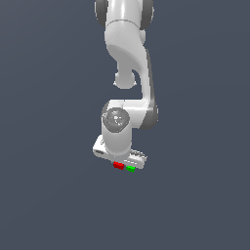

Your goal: Stack the red cube on top of the green cube.

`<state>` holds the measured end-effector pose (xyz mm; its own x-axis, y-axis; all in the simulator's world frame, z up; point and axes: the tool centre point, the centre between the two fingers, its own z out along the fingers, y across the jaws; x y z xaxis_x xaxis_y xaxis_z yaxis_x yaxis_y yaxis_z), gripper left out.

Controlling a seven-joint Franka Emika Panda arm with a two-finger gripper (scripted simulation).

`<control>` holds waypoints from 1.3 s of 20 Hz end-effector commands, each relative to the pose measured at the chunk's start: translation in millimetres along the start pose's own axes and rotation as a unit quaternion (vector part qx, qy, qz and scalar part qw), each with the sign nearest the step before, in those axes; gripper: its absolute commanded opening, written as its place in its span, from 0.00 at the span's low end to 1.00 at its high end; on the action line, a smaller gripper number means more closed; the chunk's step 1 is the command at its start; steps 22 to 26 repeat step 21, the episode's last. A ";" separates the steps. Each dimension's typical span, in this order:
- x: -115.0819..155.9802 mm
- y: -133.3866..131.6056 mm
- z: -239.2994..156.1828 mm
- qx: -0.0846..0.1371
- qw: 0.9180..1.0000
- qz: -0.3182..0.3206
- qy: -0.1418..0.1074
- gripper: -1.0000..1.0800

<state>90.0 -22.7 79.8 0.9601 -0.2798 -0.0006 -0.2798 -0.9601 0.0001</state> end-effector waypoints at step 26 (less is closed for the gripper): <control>-22.6 -47.0 20.0 0.000 1.000 0.000 0.000 0.96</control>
